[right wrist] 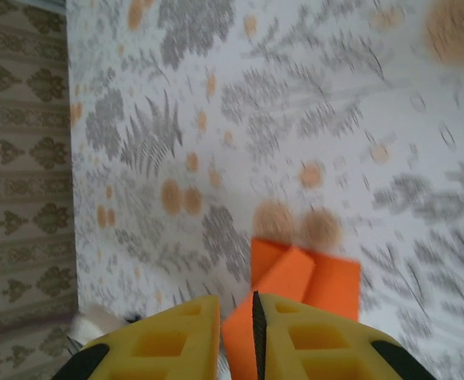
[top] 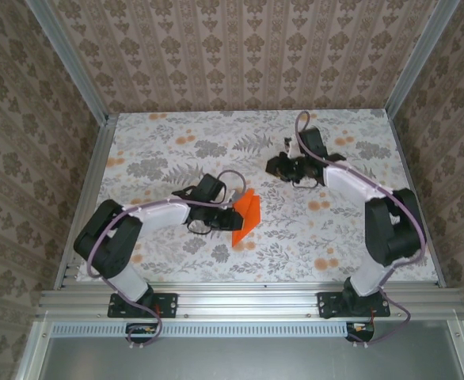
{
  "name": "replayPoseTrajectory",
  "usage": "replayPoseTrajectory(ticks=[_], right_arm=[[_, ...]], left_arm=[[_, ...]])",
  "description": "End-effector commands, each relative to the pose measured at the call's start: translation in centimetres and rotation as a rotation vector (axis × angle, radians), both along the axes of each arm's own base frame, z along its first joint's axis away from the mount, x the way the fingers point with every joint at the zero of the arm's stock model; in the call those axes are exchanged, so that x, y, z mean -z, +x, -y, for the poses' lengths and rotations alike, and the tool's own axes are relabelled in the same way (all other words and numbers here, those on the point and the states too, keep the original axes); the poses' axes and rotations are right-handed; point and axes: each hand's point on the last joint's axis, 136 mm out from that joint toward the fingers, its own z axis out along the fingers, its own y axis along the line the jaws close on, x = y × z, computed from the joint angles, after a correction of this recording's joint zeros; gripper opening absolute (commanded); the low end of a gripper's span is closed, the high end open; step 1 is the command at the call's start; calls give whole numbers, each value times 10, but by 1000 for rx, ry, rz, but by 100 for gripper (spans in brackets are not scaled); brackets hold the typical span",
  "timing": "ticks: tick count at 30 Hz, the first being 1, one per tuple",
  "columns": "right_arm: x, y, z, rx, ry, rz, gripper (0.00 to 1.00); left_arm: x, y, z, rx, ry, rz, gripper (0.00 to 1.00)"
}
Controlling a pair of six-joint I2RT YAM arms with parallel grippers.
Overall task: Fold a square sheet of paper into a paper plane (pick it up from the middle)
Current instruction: Fourth fold the wing at the center of the table.
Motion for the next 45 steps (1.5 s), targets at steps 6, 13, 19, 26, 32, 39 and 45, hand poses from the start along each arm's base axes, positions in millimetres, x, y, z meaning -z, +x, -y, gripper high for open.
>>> replayPoseTrajectory(ticks=[6, 13, 19, 26, 32, 39, 45], right_arm=[[53, -76, 4, 29, -54, -120, 24], [66, -99, -17, -13, -50, -158, 24], [79, -104, -27, -11, -66, -182, 29], [93, -104, -33, -20, -80, -211, 34], [102, -100, -37, -18, -79, -236, 35], [111, -97, -41, -16, -70, -254, 37], [111, -95, -47, -22, -37, -259, 36]], left_arm=[[-27, 31, -18, -103, 23, 59, 23], [-32, 21, 13, 0, -47, 31, 17], [-7, 27, 7, -33, 109, 31, 10], [15, 33, -1, -62, 188, 26, 6], [30, 33, -2, -51, 217, 3, 5], [45, 27, -8, -40, 261, -16, 3], [53, 19, -6, -22, 250, -36, 2]])
